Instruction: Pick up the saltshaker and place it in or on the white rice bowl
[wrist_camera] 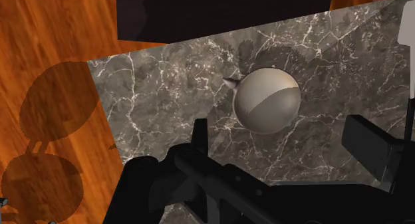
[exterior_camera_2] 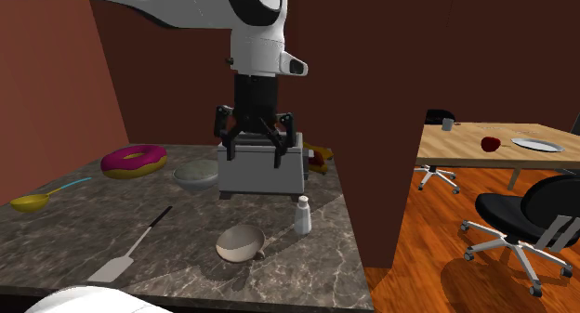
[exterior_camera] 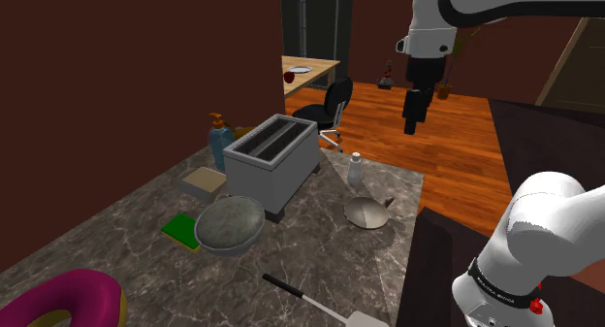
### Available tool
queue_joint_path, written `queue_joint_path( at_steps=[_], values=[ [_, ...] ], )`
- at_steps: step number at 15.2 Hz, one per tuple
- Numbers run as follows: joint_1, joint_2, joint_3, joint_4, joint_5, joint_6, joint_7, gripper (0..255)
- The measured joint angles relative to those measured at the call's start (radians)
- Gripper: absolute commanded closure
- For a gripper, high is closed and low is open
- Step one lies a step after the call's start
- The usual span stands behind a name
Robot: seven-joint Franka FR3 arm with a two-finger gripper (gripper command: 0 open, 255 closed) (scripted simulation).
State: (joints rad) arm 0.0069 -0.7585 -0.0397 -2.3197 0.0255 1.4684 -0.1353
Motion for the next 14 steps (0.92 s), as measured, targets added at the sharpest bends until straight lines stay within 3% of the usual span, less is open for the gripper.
queue_joint_path(
  at_steps=[3,14],
  values=[
    [0.000,-0.004,-0.016,-0.037,-0.005,0.049,-0.025,0],
    [0.026,0.160,-0.170,-0.233,0.005,0.560,-0.264,0]
  ],
)
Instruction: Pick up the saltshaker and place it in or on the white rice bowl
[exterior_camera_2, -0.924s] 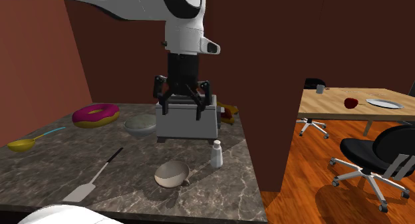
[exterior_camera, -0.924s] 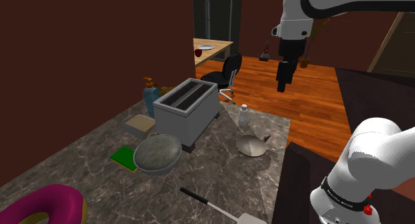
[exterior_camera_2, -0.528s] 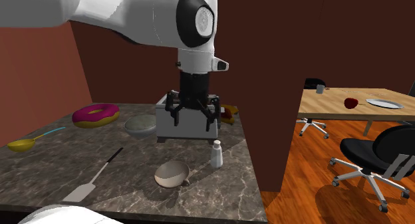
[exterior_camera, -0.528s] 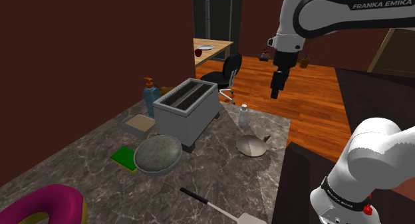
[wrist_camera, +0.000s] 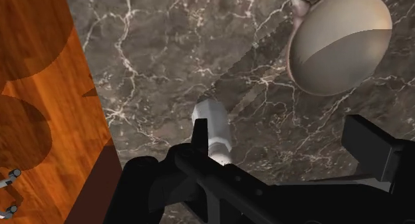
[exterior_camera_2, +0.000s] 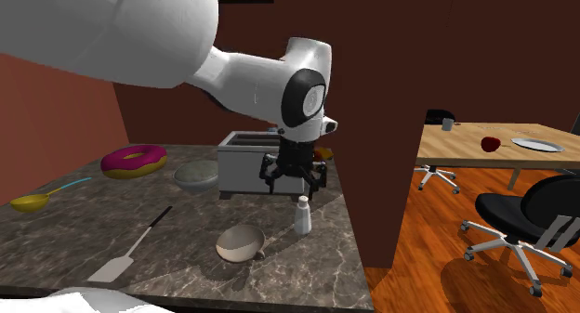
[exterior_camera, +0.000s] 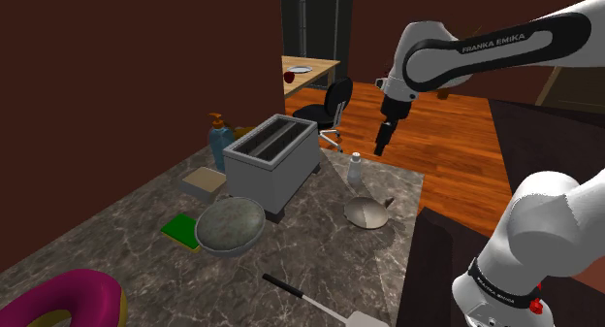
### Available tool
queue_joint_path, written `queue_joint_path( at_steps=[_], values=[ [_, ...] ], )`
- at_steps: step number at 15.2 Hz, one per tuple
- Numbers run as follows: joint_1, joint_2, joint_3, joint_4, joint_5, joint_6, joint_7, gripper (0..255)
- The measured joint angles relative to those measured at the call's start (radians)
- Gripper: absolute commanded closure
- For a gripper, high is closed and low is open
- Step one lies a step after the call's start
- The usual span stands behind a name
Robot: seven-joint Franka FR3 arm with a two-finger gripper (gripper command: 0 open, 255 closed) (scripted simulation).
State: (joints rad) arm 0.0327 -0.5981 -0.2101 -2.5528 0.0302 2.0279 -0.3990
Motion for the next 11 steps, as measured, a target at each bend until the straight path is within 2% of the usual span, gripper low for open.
queue_joint_path(
  at_steps=[6,11],
  values=[
    [0.060,0.186,-0.107,-0.014,0.088,0.271,-0.186,0],
    [0.093,0.270,-0.141,-0.020,0.144,0.376,-0.258,0]
  ],
)
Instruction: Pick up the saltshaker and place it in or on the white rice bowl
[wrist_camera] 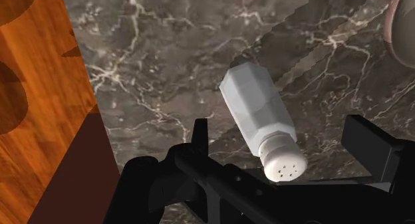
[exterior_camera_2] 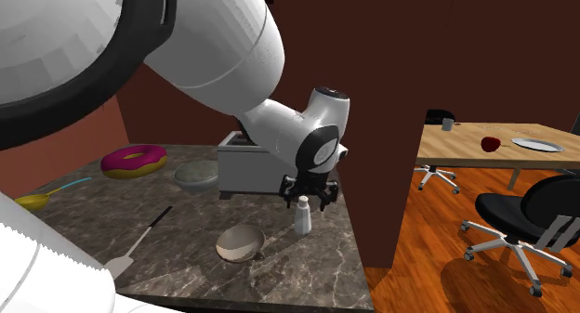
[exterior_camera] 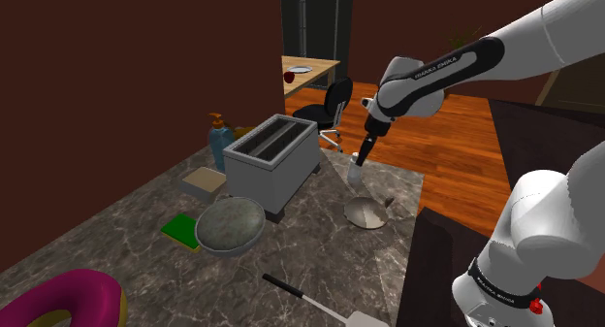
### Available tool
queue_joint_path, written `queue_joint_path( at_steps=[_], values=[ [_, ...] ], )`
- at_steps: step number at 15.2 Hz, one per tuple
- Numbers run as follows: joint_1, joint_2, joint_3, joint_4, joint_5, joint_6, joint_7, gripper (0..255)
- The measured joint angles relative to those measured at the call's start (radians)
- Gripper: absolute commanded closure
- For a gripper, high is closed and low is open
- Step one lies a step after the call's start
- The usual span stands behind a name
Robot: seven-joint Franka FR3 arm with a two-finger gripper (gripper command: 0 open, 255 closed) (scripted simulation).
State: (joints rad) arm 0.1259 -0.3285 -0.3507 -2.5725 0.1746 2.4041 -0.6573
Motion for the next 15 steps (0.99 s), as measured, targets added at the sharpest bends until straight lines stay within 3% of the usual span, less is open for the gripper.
queue_joint_path(
  at_steps=[4,10,11,15],
  values=[
    [0.020,0.048,-0.006,-0.011,0.033,0.058,-0.021,0],
    [0.025,0.059,-0.008,-0.013,0.041,0.071,-0.027,0],
    [0.025,0.060,-0.008,-0.013,0.041,0.071,-0.027,255],
    [0.025,0.059,-0.008,-0.013,0.041,0.071,-0.027,255]
  ],
)
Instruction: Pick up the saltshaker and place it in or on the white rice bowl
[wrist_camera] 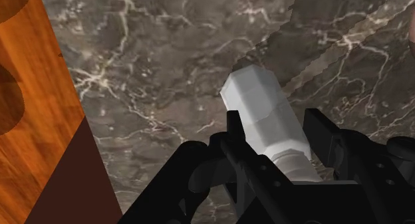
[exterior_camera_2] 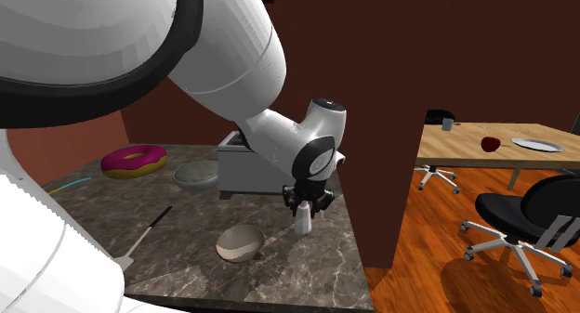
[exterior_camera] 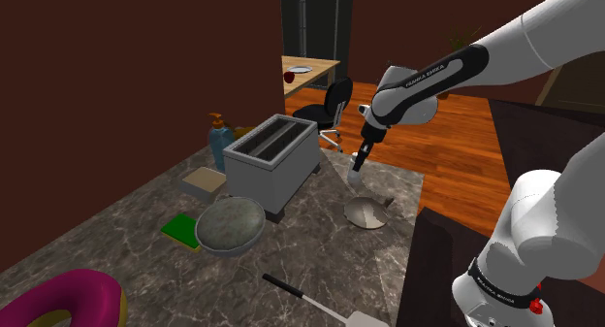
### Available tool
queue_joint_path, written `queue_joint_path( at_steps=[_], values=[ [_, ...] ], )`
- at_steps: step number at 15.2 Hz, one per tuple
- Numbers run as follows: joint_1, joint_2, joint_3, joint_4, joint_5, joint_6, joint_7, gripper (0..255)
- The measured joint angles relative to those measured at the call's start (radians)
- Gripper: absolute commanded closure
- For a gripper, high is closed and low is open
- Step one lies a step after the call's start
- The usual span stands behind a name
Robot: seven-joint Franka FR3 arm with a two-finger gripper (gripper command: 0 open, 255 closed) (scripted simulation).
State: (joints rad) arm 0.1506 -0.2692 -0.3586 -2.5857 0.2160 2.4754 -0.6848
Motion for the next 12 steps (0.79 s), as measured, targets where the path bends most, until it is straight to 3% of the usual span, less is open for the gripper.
queue_joint_path(
  at_steps=[7,12],
  values=[
    [-0.001,-0.003,0.001,0.004,-0.003,-0.006,0.004,255],
    [-0.016,-0.047,0.014,0.030,-0.036,-0.073,0.038,255]
  ],
)
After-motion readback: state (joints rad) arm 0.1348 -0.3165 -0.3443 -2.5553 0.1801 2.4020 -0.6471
